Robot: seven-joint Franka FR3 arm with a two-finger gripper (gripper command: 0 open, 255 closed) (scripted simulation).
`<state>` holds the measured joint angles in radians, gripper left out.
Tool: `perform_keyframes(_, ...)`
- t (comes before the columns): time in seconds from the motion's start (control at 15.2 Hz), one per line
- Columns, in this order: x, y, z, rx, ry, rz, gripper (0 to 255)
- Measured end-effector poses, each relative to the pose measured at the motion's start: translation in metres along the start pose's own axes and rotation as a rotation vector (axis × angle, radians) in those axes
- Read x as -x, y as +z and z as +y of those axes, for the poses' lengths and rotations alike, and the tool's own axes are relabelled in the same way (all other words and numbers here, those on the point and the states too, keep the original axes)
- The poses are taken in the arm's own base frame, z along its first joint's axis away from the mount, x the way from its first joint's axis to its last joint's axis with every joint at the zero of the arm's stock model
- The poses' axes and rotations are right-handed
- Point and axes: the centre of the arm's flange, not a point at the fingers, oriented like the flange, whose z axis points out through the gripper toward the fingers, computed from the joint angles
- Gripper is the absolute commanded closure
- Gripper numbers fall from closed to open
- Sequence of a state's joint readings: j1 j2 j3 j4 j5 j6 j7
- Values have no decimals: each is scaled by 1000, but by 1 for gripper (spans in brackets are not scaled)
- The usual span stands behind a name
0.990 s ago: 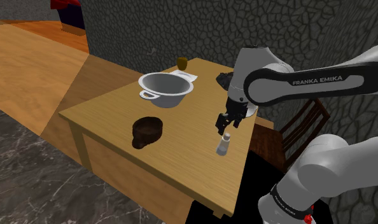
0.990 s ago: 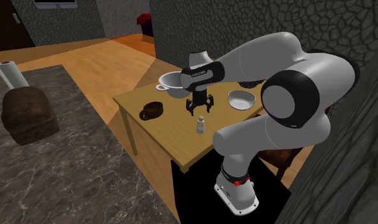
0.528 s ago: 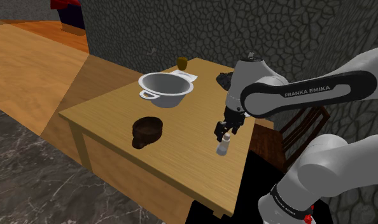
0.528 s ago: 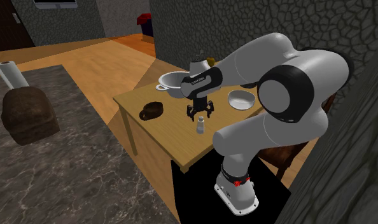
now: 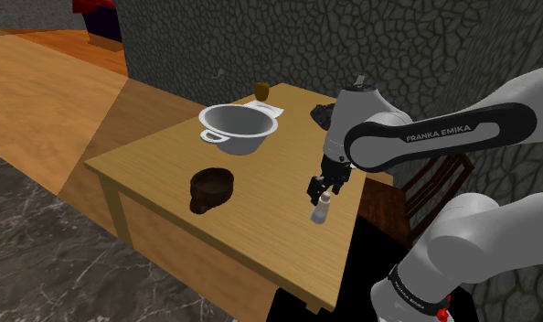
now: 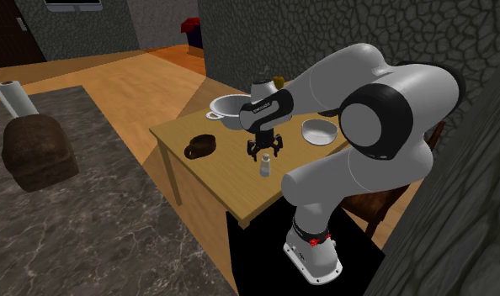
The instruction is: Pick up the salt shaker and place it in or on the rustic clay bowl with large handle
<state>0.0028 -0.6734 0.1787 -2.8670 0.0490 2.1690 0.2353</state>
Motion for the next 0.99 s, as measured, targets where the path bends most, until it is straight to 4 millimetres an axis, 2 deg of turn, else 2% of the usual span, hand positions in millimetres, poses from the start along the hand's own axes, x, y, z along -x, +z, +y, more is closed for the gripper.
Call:
perform_keyframes(0.66, 0, 0, 0, 0, 0, 1, 255)
perform_keyframes(0.99, 0, -21, 1, 0, 0, 1, 255)
